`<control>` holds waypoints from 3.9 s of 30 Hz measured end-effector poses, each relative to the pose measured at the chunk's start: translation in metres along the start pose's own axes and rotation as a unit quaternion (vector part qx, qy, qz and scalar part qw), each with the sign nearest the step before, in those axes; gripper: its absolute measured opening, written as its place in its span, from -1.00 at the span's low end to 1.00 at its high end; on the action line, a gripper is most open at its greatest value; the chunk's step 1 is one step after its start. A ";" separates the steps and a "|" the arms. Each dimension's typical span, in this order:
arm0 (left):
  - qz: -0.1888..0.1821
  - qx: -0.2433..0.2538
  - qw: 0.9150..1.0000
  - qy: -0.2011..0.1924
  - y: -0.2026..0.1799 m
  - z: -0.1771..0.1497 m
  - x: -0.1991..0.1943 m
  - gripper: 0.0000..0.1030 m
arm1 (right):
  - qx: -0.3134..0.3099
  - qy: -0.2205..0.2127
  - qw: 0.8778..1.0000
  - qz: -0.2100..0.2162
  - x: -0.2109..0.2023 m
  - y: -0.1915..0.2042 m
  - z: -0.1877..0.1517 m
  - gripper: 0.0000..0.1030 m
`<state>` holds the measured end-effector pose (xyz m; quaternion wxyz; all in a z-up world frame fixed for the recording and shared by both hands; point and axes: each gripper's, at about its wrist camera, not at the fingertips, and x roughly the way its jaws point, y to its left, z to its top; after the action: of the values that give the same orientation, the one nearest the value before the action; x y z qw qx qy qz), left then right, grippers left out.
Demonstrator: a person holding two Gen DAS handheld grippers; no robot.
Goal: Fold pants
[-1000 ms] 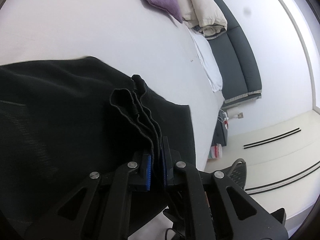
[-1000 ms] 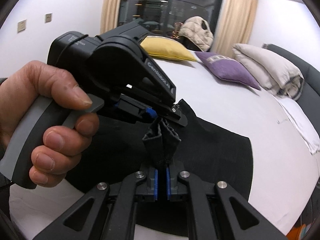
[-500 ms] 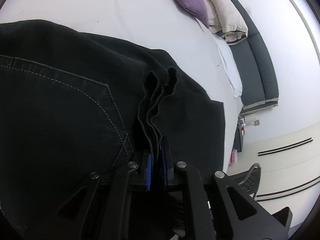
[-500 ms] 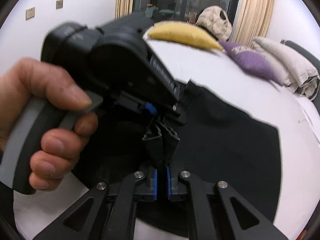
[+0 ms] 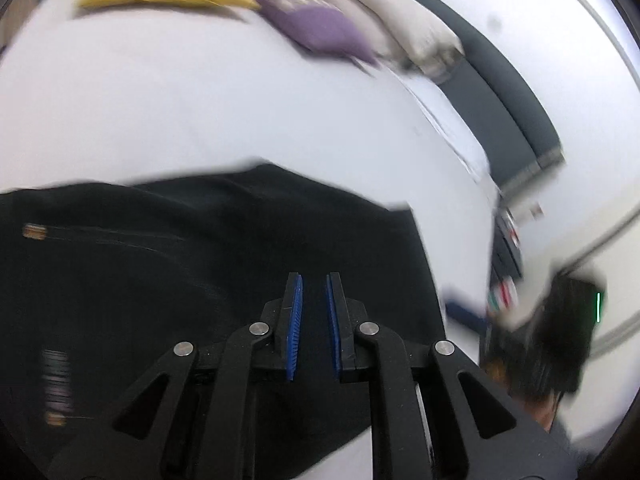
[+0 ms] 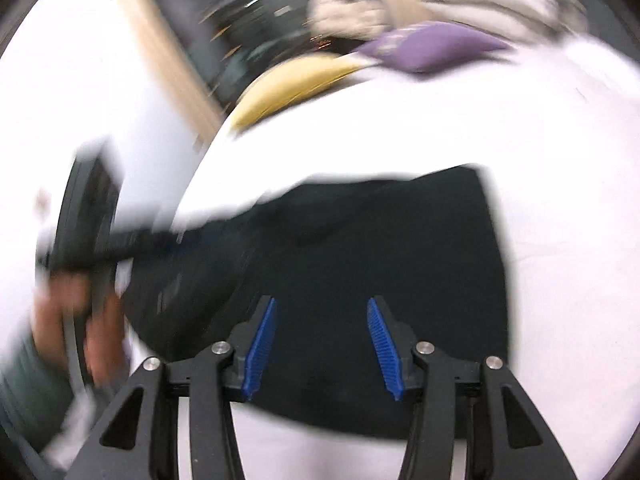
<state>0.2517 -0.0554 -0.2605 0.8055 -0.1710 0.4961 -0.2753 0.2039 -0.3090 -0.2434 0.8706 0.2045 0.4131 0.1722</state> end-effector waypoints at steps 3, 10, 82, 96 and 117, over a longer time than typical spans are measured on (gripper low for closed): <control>0.014 0.005 0.999 0.039 -0.004 -0.020 0.033 -0.78 | 0.041 0.008 0.998 0.048 0.021 -0.030 0.031 0.00; 0.000 -0.025 0.999 0.045 0.015 -0.052 0.045 -0.79 | 0.111 0.065 0.991 0.040 0.087 -0.097 0.038 -0.68; 0.046 0.027 0.998 0.027 -0.002 -0.080 0.050 -0.79 | 0.108 0.129 0.975 0.145 0.065 -0.045 0.005 0.27; 0.062 0.037 0.997 0.015 -0.009 -0.087 0.045 -0.79 | 0.148 0.103 0.973 0.145 0.019 -0.042 -0.082 -0.13; 0.067 -0.295 0.914 -0.271 0.152 -0.189 -0.205 0.76 | 0.144 0.036 0.974 0.169 -0.015 0.016 -0.052 0.13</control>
<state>0.0513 0.1898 -0.2844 0.8385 -0.4357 0.3274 -0.0046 0.1513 -0.2912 -0.2556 0.7746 0.3884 0.4243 0.2628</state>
